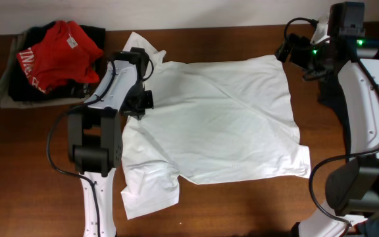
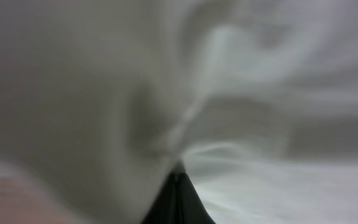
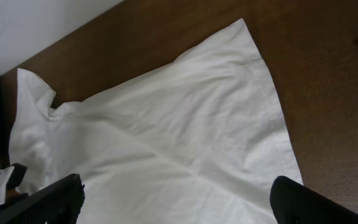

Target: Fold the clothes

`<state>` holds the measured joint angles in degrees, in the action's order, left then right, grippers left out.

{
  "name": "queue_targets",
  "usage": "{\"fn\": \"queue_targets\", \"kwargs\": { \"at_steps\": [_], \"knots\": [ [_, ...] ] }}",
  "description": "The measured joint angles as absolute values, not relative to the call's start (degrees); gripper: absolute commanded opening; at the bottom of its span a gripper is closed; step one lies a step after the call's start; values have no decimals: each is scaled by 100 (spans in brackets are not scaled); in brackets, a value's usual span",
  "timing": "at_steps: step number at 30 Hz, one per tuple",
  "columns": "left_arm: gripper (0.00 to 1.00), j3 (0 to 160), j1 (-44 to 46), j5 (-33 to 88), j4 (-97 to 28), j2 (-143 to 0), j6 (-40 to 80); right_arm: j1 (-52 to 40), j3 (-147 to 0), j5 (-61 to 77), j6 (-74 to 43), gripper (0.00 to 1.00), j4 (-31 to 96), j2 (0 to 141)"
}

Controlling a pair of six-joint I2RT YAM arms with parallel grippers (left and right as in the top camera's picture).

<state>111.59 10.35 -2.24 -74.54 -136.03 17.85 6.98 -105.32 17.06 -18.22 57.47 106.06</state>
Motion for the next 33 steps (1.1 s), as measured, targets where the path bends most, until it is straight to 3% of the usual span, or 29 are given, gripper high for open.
{"fn": "queue_targets", "kwargs": {
  "at_steps": [22,33],
  "knots": [
    [0,11122,281,-1249,-7994,-13596,2283,698,-10532,1706,-1824,99,5745,10606],
    [1,11122,145,-1354,-7502,-13187,2383,698,-10532,1706,-1824,99,5745,10606]
  ]
}}
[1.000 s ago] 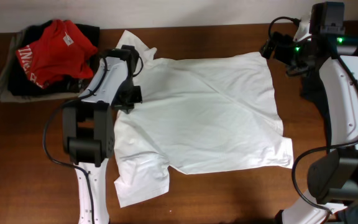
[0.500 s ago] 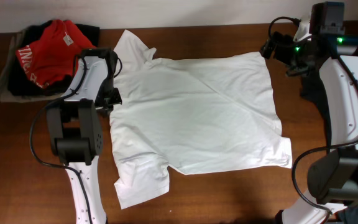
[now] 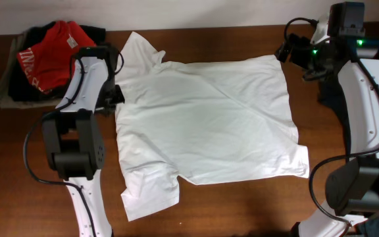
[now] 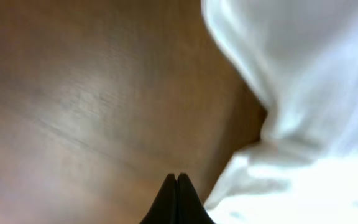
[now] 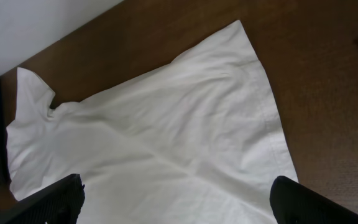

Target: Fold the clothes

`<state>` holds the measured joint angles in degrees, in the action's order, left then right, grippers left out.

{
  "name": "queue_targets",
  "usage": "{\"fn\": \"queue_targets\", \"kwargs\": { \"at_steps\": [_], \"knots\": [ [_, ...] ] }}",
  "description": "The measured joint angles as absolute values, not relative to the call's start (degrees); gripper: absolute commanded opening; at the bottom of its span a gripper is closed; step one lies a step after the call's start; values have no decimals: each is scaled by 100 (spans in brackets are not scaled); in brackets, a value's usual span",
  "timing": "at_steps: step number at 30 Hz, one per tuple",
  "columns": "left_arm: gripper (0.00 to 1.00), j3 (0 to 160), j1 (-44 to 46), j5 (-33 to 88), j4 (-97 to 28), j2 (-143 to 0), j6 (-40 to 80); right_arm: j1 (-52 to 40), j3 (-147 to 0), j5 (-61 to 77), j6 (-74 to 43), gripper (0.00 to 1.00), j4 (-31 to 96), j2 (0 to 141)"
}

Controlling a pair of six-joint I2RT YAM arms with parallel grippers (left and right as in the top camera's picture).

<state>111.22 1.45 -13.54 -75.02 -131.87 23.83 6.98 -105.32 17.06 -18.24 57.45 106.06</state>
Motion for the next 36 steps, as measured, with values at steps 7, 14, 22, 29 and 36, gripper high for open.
{"fn": "queue_targets", "kwargs": {
  "at_steps": [7,14,22,29,36],
  "knots": [
    [1,10965,80,-926,-7157,-13187,2362,698,-10532,1706,-1822,99,5745,10606],
    [0,10914,191,-803,-6886,-13187,2333,698,-10532,1706,-1822,99,5745,10606],
    [38,10713,84,-947,-6667,-13187,2298,698,-10532,1706,-1822,98,5745,10606],
    [73,10711,60,-784,-6632,-13187,2036,698,-10532,1706,-1822,99,5745,10606],
    [54,10634,49,-554,-6611,-13187,1813,698,-10532,1706,-1822,99,5745,10606]
  ]
}}
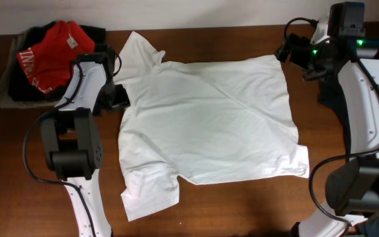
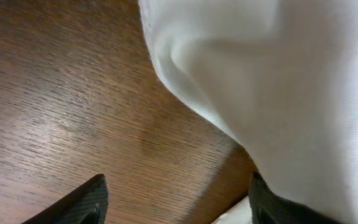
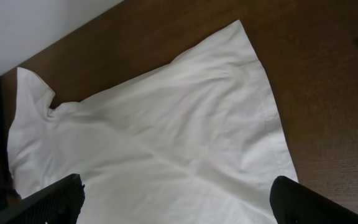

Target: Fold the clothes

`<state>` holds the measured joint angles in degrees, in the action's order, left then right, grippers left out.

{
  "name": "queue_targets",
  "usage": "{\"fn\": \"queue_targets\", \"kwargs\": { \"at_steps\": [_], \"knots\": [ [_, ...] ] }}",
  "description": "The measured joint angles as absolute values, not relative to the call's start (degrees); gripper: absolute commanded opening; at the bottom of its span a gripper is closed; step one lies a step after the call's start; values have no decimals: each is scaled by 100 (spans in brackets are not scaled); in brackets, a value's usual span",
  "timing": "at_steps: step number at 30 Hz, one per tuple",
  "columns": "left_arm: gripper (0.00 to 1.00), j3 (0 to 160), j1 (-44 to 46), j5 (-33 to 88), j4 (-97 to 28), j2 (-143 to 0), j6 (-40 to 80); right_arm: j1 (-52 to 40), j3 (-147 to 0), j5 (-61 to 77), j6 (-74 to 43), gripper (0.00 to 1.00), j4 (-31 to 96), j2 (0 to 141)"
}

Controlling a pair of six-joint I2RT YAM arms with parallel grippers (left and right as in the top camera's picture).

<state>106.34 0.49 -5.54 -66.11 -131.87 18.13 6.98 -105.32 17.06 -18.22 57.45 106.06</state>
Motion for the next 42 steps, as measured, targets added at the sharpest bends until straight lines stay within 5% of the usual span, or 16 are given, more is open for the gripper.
{"fn": "queue_targets", "kwargs": {
  "at_steps": [1,14,20,42],
  "knots": [
    [47,10604,43,-534,-6613,-13187,1754,698,-10532,1706,-1822,98,5745,10606],
    [26,10584,19,427,-6611,-13187,1533,698,-10532,1706,-1822,99,5745,10606],
    [1,10584,19,891,-6611,-13187,1267,698,-10532,1706,-1822,99,5745,10606],
    [1,10584,1,3048,-6493,-13187,-283,698,-10532,1706,-1822,99,5745,10606]
  ]
}}
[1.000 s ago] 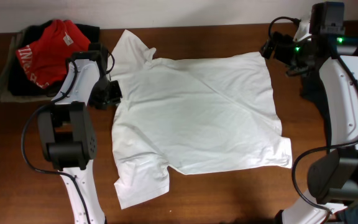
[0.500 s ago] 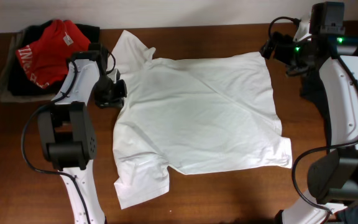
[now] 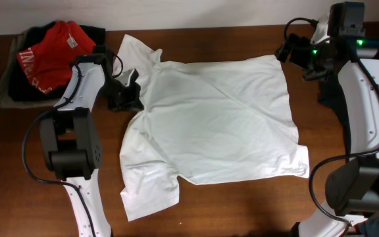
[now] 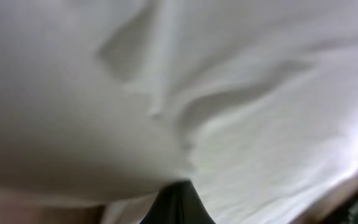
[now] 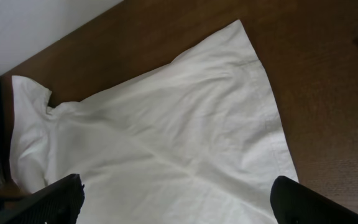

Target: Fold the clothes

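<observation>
A white T-shirt (image 3: 222,118) lies spread flat on the brown table (image 3: 242,204), collar to the left and hem to the right. My left gripper (image 3: 127,97) sits at the shirt's left edge by the upper shoulder. In the left wrist view white cloth (image 4: 229,93) fills the frame and the left gripper (image 4: 178,202) has its dark fingertips pressed together under a fold, shut on the cloth. My right gripper (image 3: 287,51) hangs above the shirt's far right corner. In the right wrist view the right gripper (image 5: 179,202) stands wide open with nothing in it.
A heap of clothes, a red shirt (image 3: 54,52) on top of dark garments, lies at the back left corner beside my left arm. A pale wall (image 5: 30,25) runs behind the table. One sleeve (image 3: 147,194) reaches toward the front edge.
My left gripper was open over the table just left of the shirt. It is now shut on the shirt's left edge, slightly further right, and that edge has drawn inward. The right arm has not moved.
My left gripper was shut and resting on the shirt near the collar. Then it was shut at the shirt's left edge over bare wood, with the cloth smoother there. Then it stood open beside that edge, and now it grips the edge. The right gripper stayed open throughout.
</observation>
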`<state>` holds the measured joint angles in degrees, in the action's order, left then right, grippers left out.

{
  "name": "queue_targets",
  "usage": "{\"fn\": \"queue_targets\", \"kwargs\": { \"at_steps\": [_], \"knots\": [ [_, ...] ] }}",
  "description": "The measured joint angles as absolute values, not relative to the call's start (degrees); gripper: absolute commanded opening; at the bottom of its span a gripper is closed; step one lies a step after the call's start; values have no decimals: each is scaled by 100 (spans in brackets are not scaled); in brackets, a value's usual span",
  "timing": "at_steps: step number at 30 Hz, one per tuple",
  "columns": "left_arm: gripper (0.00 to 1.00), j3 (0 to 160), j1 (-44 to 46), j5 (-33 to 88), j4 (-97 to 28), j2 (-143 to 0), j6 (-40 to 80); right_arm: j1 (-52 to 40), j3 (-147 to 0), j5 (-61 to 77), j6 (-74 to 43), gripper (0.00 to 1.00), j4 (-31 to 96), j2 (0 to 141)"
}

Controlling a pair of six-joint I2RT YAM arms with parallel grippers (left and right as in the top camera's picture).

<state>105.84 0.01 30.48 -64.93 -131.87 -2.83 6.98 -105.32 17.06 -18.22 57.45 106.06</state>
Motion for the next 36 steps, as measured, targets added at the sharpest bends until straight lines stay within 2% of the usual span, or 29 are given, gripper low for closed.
{"fn": "queue_targets", "kwargs": {
  "at_steps": [8,10,13,27,36],
  "knots": [
    [1,10584,47,3570,-6324,-13187,-558,698,-10532,1706,-1822,99,5747,10606],
    [7,10584,93,3465,-6248,-13187,-506,698,-10532,1706,-1822,99,5745,10606],
    [8,10580,180,3264,-6163,-13187,-399,698,-10532,1706,-1820,99,5745,10606],
    [7,10551,119,987,-6925,-13187,617,698,-10532,1706,-1820,99,5747,10606],
    [7,10551,-32,202,-6869,-13187,978,698,-10532,1706,-1822,99,5745,10606]
  ]
}}
